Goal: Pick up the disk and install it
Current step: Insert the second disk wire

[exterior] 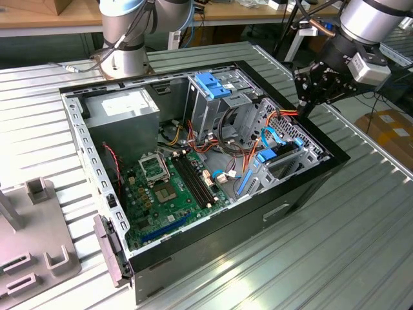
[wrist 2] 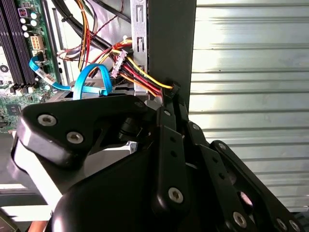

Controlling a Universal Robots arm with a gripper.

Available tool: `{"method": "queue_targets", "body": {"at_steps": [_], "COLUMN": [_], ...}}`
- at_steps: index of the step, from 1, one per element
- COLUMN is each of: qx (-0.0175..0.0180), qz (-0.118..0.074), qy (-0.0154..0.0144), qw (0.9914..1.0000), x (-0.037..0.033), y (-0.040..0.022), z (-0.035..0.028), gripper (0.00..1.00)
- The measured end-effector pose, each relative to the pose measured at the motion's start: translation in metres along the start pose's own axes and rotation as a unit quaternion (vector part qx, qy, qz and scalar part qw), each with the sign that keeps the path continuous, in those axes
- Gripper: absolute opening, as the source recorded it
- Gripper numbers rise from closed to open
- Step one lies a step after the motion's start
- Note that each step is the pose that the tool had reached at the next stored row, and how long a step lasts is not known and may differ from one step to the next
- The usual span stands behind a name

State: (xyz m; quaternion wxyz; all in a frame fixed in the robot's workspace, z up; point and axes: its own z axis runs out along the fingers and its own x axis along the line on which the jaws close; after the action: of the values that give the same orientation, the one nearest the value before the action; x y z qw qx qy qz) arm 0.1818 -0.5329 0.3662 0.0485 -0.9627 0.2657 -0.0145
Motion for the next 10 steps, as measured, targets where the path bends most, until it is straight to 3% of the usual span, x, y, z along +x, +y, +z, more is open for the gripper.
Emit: {"method": "queue_targets", "body": {"at_steps": [7,10], "qx": [0.0003,0.0005], "qz": [0.000,0.000], "qy": [-0.0001,0.0004], "qw": [1.00000,1.00000], "x": [0.0000,-0.0063], "y": [-0.0007,0.0030], "z": [-0.0073,-0.0078], "gripper": [0.17,0.17]}}
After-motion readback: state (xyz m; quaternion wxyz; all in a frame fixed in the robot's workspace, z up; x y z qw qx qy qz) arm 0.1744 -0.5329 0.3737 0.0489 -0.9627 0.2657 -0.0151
